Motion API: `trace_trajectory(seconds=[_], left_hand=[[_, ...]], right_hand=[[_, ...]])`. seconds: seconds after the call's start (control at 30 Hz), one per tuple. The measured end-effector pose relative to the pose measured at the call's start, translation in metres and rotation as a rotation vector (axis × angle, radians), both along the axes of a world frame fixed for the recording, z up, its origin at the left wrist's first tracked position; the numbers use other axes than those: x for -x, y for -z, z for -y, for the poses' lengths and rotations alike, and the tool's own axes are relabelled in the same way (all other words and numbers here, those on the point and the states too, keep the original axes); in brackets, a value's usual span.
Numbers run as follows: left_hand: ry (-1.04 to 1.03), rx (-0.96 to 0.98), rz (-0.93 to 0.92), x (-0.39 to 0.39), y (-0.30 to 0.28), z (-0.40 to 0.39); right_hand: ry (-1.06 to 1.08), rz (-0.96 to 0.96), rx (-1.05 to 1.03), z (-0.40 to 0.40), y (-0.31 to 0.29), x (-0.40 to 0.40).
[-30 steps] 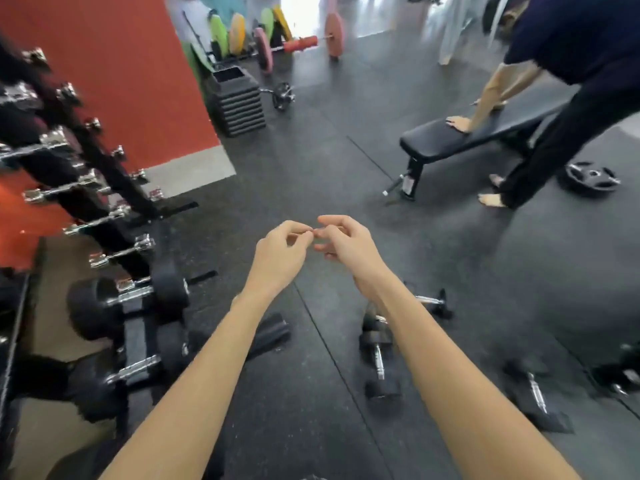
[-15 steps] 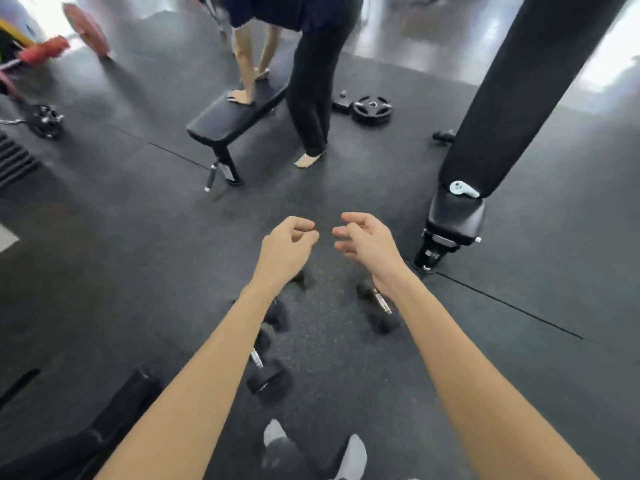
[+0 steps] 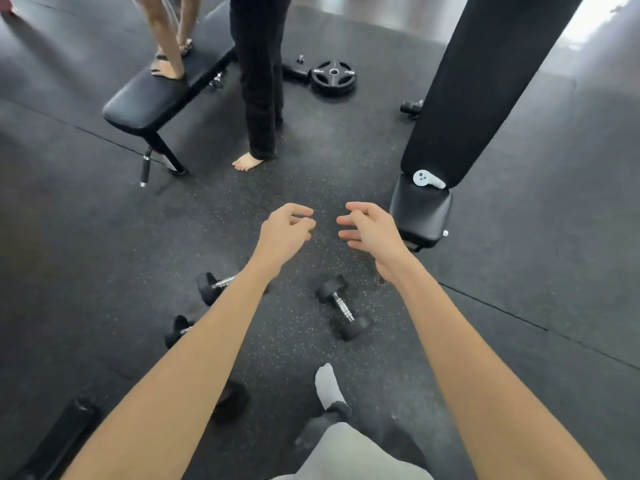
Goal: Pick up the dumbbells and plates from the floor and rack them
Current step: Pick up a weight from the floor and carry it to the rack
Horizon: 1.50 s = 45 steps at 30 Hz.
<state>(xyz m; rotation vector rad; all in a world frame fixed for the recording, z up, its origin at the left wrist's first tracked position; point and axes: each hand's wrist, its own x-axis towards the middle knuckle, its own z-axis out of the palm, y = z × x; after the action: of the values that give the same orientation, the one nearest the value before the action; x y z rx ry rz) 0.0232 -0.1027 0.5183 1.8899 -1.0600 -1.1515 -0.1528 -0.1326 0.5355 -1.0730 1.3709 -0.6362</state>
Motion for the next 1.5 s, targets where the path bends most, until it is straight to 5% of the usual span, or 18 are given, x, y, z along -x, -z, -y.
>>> trace_trajectory(seconds=[0.57, 0.93, 1.2, 1.5], left_hand=[[-0.519, -0.081, -0.001, -0.105, 0.017, 0.124], [-0.884, -0.106, -0.009, -0.207, 0.052, 0.098], [-0.950, -0.201, -0.109, -0.271, 0.172, 0.095], [-1.011, -0.390, -0.183, -0.279, 0.411, 0.108]], right_hand=[[-0.493, 0.067, -0.107, 0.214, 0.013, -0.149], [-0.925, 0.003, -0.176, 0.210, 0.067, -0.293], [-0.813, -0.035, -0.373, 0.207, 0.181, -0.385], [-0.760, -0.230, -0.496, 0.221, 0.419, -0.418]])
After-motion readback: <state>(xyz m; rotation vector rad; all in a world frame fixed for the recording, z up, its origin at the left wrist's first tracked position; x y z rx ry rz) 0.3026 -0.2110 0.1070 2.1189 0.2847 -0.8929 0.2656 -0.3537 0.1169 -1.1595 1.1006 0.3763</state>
